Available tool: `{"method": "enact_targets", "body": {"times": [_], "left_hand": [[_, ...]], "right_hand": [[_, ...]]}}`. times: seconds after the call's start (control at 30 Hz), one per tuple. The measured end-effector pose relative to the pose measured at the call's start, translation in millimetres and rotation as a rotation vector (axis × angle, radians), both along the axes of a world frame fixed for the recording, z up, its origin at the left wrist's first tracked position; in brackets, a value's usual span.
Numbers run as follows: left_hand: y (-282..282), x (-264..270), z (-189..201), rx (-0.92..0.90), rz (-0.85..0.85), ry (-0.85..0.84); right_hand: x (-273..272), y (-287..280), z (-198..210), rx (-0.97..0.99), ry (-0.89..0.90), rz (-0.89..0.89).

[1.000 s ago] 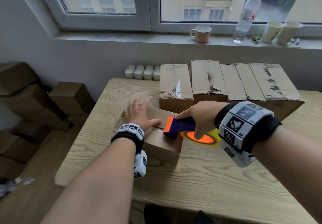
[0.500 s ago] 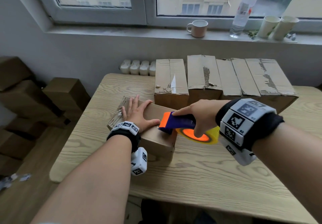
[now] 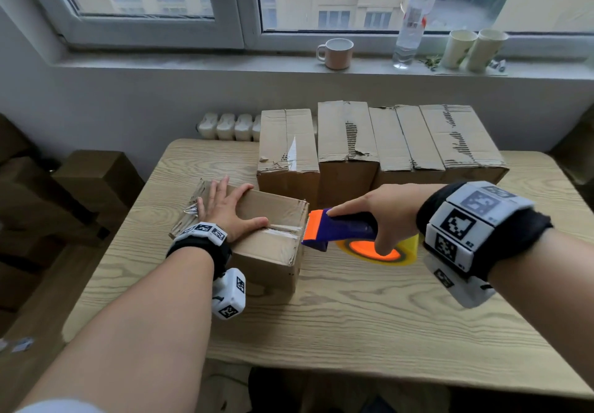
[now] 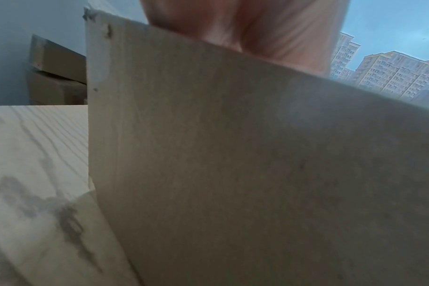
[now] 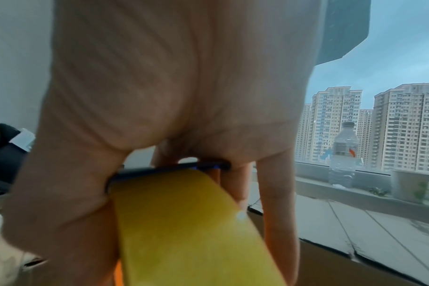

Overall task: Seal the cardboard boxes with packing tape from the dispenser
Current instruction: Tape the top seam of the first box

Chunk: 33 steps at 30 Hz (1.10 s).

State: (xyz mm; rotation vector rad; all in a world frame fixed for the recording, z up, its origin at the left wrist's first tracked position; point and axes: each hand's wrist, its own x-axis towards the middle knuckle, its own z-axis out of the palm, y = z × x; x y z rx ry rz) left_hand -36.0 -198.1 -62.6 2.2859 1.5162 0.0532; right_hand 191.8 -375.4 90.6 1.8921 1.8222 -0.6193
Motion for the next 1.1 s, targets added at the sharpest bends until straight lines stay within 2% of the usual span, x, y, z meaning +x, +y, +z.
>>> {"method": "enact_targets", "body": {"times": [0.2,0.37,0.7,0.93,1.1], "left_hand": [[-0.3,0.4,0.2,0.009,0.009,-0.002],[-1.0,3.2,1.0,0.015,0.018,0.010],[-3.7,5.0,5.2,0.006,0.021,-0.002],[2.1,7.6,17.8,-0.001,-0.022,0.115],[3.4,10.1,23.9,-0.014,-0.034,0.167]], "right_hand": [[10.5,-8.5,-0.2,0.025,0.012,-0.010],[24.6,-19.0,-2.1,-0.015,-0.044,-0.036],[4.8,8.1,-23.9,-0.063,-0.080,0.059],[-13.3,31.5,-26.7,-0.026,-0.061,0.097],[-17.4,41.7,-28.2,-0.034,-0.018,0.004]]}}
